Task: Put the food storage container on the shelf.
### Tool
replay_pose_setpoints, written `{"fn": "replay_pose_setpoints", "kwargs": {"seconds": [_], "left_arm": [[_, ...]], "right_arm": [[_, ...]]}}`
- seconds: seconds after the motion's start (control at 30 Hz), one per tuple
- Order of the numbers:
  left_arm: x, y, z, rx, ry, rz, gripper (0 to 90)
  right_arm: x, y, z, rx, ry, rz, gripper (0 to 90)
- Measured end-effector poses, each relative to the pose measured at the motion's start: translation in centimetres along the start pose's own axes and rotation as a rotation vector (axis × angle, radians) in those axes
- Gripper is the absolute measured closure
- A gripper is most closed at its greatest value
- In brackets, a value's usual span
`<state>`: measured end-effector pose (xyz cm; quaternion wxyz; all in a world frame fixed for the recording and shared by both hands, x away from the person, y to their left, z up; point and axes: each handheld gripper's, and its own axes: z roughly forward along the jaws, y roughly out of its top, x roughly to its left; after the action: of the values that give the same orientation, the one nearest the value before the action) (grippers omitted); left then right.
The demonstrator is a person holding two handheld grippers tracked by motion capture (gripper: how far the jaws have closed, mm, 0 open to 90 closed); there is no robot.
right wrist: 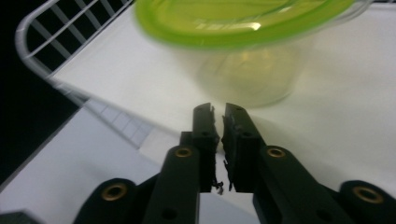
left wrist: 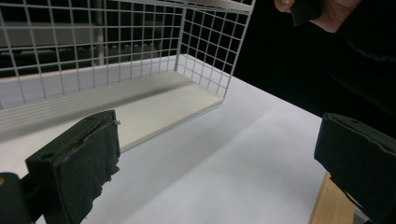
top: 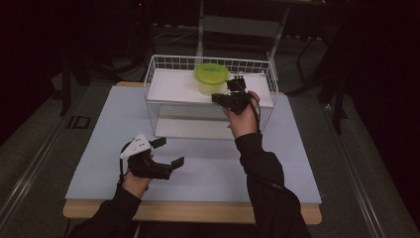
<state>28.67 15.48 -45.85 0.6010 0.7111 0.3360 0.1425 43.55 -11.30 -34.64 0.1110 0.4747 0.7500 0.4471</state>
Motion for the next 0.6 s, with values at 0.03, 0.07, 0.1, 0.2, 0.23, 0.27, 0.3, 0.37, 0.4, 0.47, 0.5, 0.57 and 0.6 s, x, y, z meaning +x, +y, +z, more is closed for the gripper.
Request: {"fn": "replay_pose_setpoints", "kwargs": {"seconds": [0.03, 0.07, 0.1, 0.2, 0.23, 0.27, 0.3, 0.37, 0.4, 0.47, 0.5, 0.57, 0.6], "left_arm": [[-0.1, -0.1, 0.0, -0.005, -0.006, 0.014, 1.2], [-0.1, -0.1, 0.0, -0.005, -0.006, 0.014, 1.2], [-0.1, 0.0, 0.0, 0.0, -0.015, 0.021, 1.2], [-0.2, 0.0, 0.0, -0.007, -0.034, 0.019, 1.2], [-0.2, 0.0, 0.0, -0.003, -0.032, 0.025, 1.2], [-0.3, 0.0, -0.1, -0.01, -0.04, 0.022, 1.2], [-0.3, 0.1, -0.2, -0.018, -0.049, 0.024, 1.2], [-0.3, 0.1, -0.3, -0.018, -0.057, 0.021, 1.2], [-0.3, 0.1, -0.3, -0.018, -0.057, 0.021, 1.2], [-0.3, 0.1, -0.3, -0.016, -0.058, 0.016, 1.2], [-0.3, 0.1, -0.4, -0.017, -0.064, 0.012, 1.2], [-0.4, 0.1, -0.3, -0.008, -0.065, 0.023, 1.2], [-0.5, 0.0, -0.3, -0.005, -0.068, 0.032, 1.2]], "right_arm": [[0.2, -0.3, -0.3, -0.004, -0.004, -0.018, 79.6], [0.2, -0.3, -0.3, -0.004, -0.004, -0.018, 79.6], [0.8, -0.9, -0.9, -0.004, 0.008, -0.046, 74.7], [1.1, -1.4, -1.2, -0.003, 0.02, -0.066, 69.8], [1.3, -1.8, -1.4, -0.006, 0.025, -0.073, 66.5], [1.7, -2.5, -1.7, -0.004, 0.038, -0.103, 58.1], [1.9, -2.8, -1.9, -0.008, 0.039, -0.111, 54.7], [2.3, -3.7, -2.4, -0.022, 0.064, -0.131, 46.1], [2.4, -4.0, -2.5, -0.025, 0.066, -0.14, 43.0], [2.5, -4.4, -2.6, -0.026, 0.074, -0.149, 40.9], [2.7, -5.2, -2.8, -0.025, 0.089, -0.171, 33.8], [2.9, -5.9, -2.9, -0.021, 0.11, -0.197, 29.3], [2.9, -6.3, -3.0, -0.019, 0.134, -0.21, 26.9]]}}
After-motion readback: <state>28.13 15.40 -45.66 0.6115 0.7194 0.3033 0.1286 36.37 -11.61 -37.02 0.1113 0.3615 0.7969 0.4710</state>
